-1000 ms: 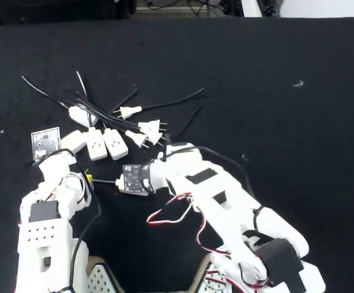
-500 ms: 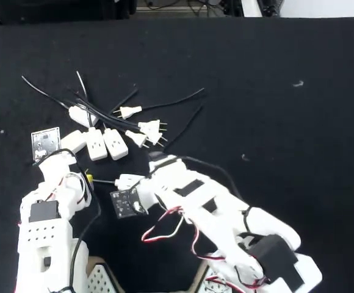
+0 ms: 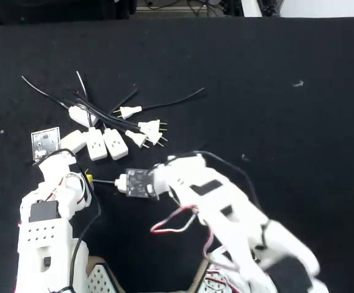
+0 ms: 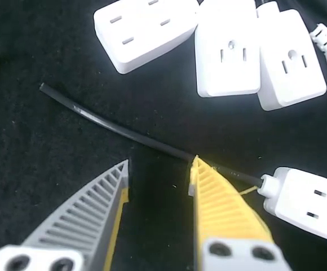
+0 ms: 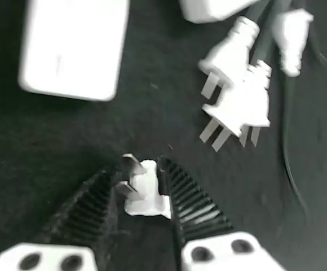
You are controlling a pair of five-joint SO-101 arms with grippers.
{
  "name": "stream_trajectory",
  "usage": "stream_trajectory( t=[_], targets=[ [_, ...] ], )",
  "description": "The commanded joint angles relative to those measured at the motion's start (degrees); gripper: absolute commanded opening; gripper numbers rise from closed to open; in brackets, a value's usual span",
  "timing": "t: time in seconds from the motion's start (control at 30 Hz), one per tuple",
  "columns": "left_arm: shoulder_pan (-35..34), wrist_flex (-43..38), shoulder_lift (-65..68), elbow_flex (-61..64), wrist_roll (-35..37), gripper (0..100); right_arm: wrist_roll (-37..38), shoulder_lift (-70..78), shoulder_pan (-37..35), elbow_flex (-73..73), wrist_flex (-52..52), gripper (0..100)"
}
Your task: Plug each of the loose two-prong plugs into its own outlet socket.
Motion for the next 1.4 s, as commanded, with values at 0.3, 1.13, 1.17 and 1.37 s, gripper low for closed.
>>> stream_trajectory(
  t=[0.3, 1.13, 1.17, 1.37],
  targets=[
    [-0.04, 0.26, -0.7, -1.27, -0.62, 18, -20.4, -34.59, 1.85, -18.77, 63.3, 1.1],
    [-0.04, 0.62, -0.7, -1.27, -0.62, 18, -14.95, -13.58, 4.04, -12.35, 52.4, 19.0],
    [-0.04, 0.62, -0.7, -1.27, -0.62, 18, -12.75, -14.2, 4.66, -12.18, 53.71, 18.9],
    [-0.04, 0.62, -0.7, -1.27, -0.62, 18, -2.02, -14.02, 9.67, -2.86, 39.56, 12.7]
  ],
)
